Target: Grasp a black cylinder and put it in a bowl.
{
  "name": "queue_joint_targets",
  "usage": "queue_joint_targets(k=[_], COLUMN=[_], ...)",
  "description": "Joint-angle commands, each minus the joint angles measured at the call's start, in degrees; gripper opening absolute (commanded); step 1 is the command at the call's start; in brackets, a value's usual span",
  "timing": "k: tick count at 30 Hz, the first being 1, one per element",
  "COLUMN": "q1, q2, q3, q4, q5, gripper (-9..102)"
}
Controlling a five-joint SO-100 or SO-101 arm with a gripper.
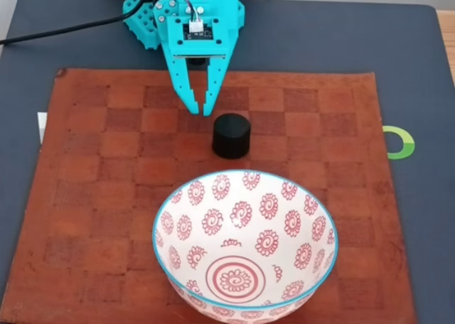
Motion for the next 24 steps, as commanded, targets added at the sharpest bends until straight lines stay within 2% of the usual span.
queue_joint_targets(k=[1, 24], q1=[-0.09, 0.44], q2=[3.16, 1.93], q3=[-0.79, -11.43], q4=[-0.35, 3.52], q5=[0.09, 0.09], gripper=[0, 0])
